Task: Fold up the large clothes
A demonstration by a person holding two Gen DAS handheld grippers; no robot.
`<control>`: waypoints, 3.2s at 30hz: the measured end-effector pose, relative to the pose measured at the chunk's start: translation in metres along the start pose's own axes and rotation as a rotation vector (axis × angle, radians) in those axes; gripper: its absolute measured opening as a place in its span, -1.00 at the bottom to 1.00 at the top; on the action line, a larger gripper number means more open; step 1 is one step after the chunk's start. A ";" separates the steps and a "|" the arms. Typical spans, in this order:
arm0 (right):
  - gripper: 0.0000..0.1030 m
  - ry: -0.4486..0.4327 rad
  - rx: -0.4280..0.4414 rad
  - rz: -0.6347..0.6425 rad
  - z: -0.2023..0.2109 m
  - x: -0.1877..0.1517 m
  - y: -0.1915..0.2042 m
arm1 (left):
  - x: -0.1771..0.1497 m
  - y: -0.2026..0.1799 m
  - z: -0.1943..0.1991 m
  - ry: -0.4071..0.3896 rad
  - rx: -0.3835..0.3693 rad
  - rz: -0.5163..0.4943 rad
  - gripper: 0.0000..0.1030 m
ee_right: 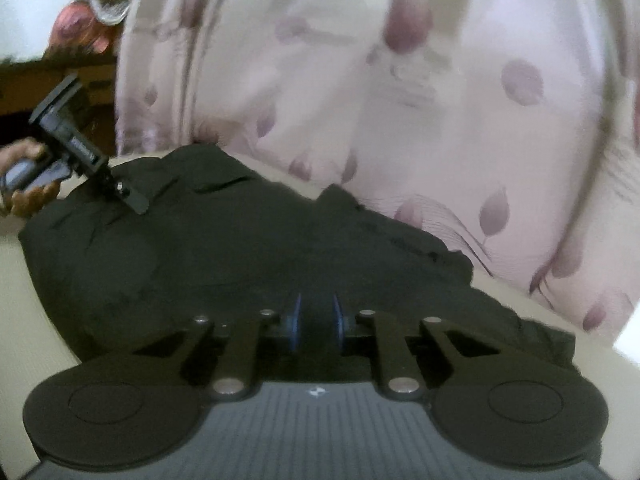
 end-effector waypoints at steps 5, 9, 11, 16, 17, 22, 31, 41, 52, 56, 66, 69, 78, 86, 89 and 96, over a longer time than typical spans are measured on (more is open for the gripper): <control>-0.68 0.054 0.011 0.077 -0.026 -0.004 0.002 | -0.008 -0.004 -0.007 -0.027 -0.058 0.000 0.48; -0.78 0.127 0.040 0.023 -0.056 -0.022 0.006 | -0.020 -0.015 -0.011 -0.038 -0.107 0.107 -0.40; -0.81 0.122 0.040 -0.045 -0.064 -0.027 0.008 | -0.020 -0.028 0.002 -0.086 -0.119 0.135 -0.47; -0.81 0.093 0.052 -0.238 -0.064 -0.033 0.005 | -0.007 -0.073 0.027 -0.172 -0.147 0.197 -0.48; -0.81 0.086 0.071 -0.295 -0.063 -0.034 0.005 | -0.002 -0.085 0.028 -0.177 -0.152 0.206 -0.48; -0.81 0.063 0.068 -0.373 -0.056 -0.036 0.018 | 0.018 -0.158 0.020 -0.174 -0.149 0.197 -0.47; -0.81 -0.032 0.307 -0.907 -0.031 -0.061 0.009 | 0.041 -0.250 -0.054 -0.142 -0.183 0.143 -0.47; -0.81 0.004 0.406 -1.043 0.036 -0.121 -0.026 | 0.021 -0.286 -0.113 -0.111 -0.232 0.071 -0.47; -0.91 -0.018 0.638 -1.359 0.044 -0.159 -0.003 | -0.009 -0.308 -0.192 0.043 -0.309 -0.034 -0.44; -0.69 0.001 0.581 -1.410 0.104 -0.188 -0.002 | -0.021 -0.297 -0.197 0.012 -0.326 -0.055 -0.34; 0.28 -0.240 0.120 -1.216 0.243 -0.201 -0.079 | -0.055 -0.341 -0.173 -0.162 -0.289 -0.252 0.83; 0.62 -0.281 0.120 -1.117 0.248 -0.171 -0.086 | -0.056 -0.345 -0.145 -0.314 -0.292 -0.185 0.99; 0.66 -0.267 0.119 -0.840 0.224 -0.072 -0.131 | -0.083 -0.318 -0.048 -0.510 -0.134 -0.087 1.00; 0.81 0.176 0.172 -0.458 0.085 0.003 -0.102 | -0.135 -0.278 -0.034 -0.416 -0.050 0.000 1.00; -0.64 0.226 0.206 -0.309 0.056 0.011 -0.074 | -0.143 -0.282 -0.037 -0.408 -0.010 -0.056 1.00; -0.80 -0.016 0.047 -0.202 0.082 0.044 -0.090 | -0.134 -0.298 -0.048 -0.425 0.017 -0.119 1.00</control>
Point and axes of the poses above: each gripper's, at about its wrist camera, not at the fingertips, and z roughly against the way its jaws point, y to its left, x to its top, the point moved 5 cm from there along -z, roughly the way its jaws point, and after that the axes turned 2 degrees about z, right-handed, at the moved point
